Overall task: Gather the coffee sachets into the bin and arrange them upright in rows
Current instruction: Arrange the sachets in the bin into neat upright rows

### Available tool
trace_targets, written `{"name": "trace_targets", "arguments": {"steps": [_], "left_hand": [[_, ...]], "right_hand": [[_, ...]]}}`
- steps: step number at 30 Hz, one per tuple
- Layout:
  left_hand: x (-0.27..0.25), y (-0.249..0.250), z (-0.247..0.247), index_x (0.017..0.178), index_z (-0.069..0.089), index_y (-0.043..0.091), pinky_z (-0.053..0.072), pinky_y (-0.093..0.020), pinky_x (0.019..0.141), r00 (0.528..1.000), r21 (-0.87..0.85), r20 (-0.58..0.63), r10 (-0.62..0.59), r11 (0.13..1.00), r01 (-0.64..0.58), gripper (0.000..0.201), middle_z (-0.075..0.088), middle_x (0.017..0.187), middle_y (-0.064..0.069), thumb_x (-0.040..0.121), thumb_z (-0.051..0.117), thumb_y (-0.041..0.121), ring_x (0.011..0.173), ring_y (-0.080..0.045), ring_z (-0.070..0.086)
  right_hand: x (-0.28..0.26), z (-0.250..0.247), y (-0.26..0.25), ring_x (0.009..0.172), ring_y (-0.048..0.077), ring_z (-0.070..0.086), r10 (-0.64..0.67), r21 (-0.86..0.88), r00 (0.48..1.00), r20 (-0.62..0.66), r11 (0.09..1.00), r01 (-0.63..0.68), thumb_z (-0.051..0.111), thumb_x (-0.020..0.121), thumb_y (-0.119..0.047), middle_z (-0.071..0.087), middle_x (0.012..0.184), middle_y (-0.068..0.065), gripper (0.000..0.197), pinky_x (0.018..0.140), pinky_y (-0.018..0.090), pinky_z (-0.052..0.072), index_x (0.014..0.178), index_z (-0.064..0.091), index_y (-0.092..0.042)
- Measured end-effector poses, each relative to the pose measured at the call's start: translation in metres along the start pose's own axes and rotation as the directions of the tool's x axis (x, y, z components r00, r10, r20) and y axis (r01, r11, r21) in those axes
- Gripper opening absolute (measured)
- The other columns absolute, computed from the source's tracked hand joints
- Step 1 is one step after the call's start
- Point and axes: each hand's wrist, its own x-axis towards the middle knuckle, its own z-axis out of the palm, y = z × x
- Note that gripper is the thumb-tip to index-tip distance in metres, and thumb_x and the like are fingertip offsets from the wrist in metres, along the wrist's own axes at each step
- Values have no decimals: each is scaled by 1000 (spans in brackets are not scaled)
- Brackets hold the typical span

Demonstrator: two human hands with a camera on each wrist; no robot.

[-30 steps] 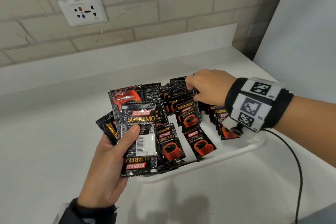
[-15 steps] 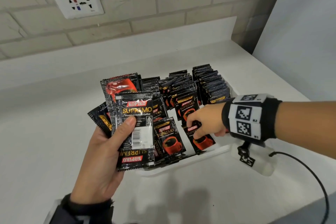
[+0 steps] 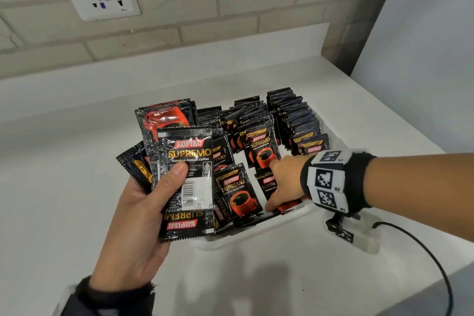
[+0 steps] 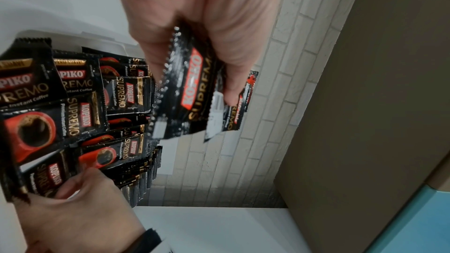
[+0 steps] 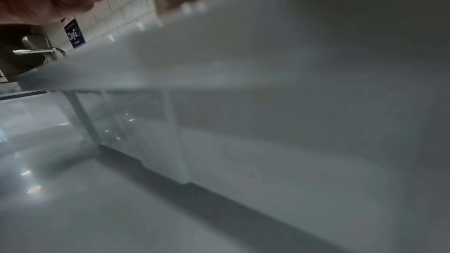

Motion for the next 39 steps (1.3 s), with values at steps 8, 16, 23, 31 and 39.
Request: {"name": "trace_targets", "arguments": {"steps": [8, 16, 23, 31, 39], "left_hand": [[3, 1, 1, 83, 75, 21, 55, -27, 53, 1000, 11, 13, 2, 1000, -2, 41, 74, 94, -8, 43, 80, 26, 77, -21, 72], [3, 2, 3, 97, 72, 18, 56, -30, 57, 1000, 26, 20, -18, 1000, 17, 78, 72, 102, -10, 27, 93, 42, 84, -24, 72], [8, 2, 7, 92, 74, 21, 57, -30, 58, 999, 61, 25, -27, 998, 26, 57, 73, 101, -10, 38, 88, 37, 84, -23, 72], [12, 6, 10, 90, 74, 21, 56, -28, 56, 999, 87, 8, -36, 996, 35, 54, 73, 99, -9, 39, 87, 32, 81, -22, 72], [13, 11, 13, 94, 67, 18, 55, -25, 50, 999, 123, -51, -16, 992, 22, 38, 75, 87, -3, 56, 65, 26, 70, -16, 72]], "right_hand": [[-1, 2, 6, 81, 17, 61, -12, 44, 999, -38, 999, 14, 69, 67, -60, 62, 90, 3, 75, 62, 27, 47, 118, 48, -9], [-5, -7, 14, 70, 13, 46, -73, 60, 995, 66, 996, 69, 72, 75, -41, 53, 86, 3, 53, 53, 22, 35, 109, 51, -6], [-3, -7, 34, 59, 8, 44, -92, 328, 982, 167, 944, 33, 73, 77, -18, 53, 71, -5, 29, 54, 18, 38, 82, 45, -18], [-11, -19, 52, 55, 6, 45, -210, 436, 970, 124, 890, 137, 66, 83, -13, 57, 67, -7, 23, 52, 14, 37, 105, 59, -16], [-36, -32, 75, 46, 1, 41, -237, 356, 970, -61, 902, 243, 66, 83, -15, 53, 67, -4, 23, 47, 13, 35, 89, 50, -30]]}}
